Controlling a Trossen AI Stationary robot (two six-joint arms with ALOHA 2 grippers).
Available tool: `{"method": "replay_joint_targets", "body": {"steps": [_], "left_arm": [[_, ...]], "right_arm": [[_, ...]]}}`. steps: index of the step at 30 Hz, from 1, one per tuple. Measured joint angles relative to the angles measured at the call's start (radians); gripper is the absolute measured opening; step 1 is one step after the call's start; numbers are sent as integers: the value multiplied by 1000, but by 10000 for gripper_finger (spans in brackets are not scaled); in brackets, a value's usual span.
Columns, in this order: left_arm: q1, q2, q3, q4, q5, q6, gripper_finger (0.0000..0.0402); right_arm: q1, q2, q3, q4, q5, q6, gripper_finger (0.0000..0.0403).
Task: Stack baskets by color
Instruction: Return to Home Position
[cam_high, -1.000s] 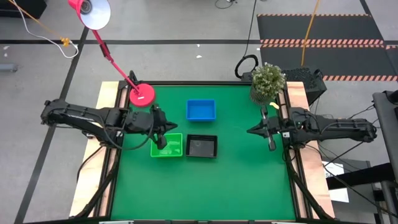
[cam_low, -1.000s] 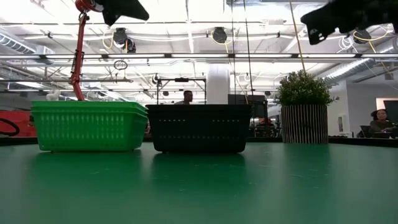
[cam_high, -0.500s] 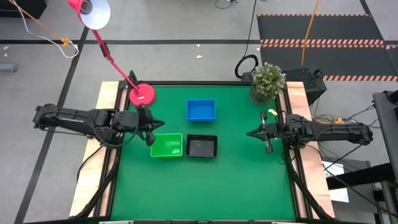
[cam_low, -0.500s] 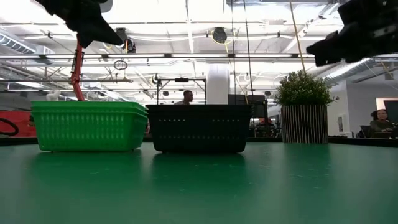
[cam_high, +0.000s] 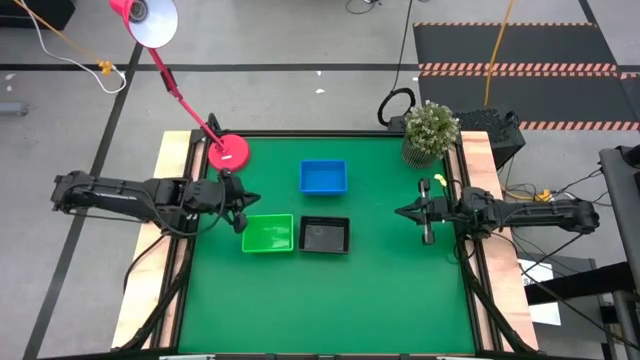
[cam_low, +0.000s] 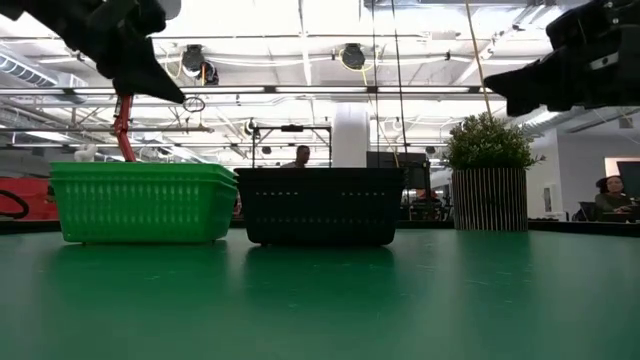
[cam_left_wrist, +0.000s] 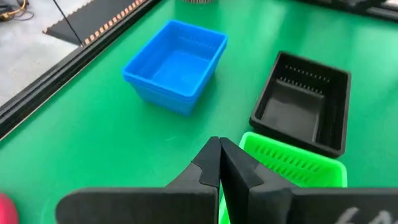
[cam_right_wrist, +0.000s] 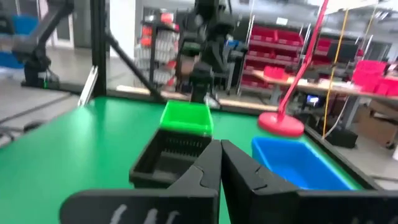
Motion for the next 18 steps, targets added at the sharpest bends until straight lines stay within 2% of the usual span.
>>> {"method": "replay_joint_targets", "body": {"steps": [10, 18], "left_arm": [[0, -154, -75, 35, 1, 29, 4], [1, -290, -124, 30, -4, 58, 4]], "right_arm": [[-14, -55, -2, -3, 26, -53, 0], [-84, -101, -3, -2, 52, -90, 0]]}}
